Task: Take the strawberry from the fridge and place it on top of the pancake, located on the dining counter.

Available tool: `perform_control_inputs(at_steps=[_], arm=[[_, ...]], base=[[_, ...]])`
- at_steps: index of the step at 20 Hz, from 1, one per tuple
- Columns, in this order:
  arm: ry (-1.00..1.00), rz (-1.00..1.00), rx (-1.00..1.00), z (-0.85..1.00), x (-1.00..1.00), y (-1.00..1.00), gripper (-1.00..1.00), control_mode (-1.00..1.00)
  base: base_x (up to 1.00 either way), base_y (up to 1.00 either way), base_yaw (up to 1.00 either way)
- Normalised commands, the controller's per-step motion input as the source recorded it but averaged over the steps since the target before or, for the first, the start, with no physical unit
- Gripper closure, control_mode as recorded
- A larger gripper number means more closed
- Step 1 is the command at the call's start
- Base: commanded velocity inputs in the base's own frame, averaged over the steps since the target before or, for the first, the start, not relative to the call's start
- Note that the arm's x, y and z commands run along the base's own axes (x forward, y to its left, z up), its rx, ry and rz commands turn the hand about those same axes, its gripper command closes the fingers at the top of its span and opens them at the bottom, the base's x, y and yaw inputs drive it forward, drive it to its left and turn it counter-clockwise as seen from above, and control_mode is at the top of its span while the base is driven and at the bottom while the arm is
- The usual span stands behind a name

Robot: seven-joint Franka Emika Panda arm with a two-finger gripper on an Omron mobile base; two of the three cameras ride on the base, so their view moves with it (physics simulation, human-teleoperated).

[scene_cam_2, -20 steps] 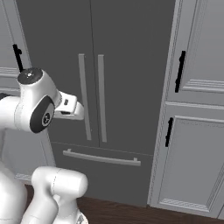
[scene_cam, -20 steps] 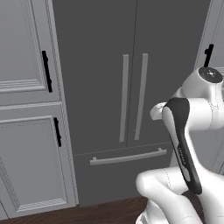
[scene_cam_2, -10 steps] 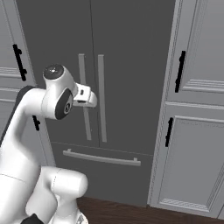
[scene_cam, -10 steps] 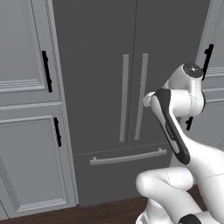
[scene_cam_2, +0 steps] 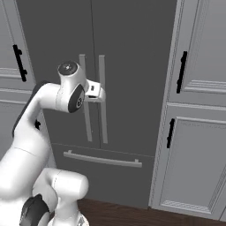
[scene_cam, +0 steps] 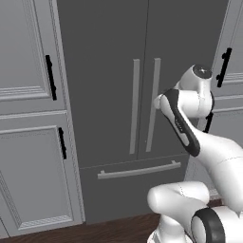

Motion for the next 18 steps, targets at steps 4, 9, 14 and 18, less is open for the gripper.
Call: perform_control_inputs(at_steps=[4,9,14,18], arm=[[-0.09,0.00,0.00,-0.08,0.64,-0.08,-1.00,-1.00],[-0.05,0.00,0.00,-0.11,0.72,-0.01,-1.00,-1.00],[0.00,0.00,0.00,0.00,0.69,-0.10,-1.00,-1.00],[0.00,0.00,0.00,-0.04,0.63,-0.12,-1.00,-1.00]], base=[[0.00,0.00,0.00],[0.00,0.00,0.00],[0.00,0.00,0.00],[0.00,0.00,0.00]])
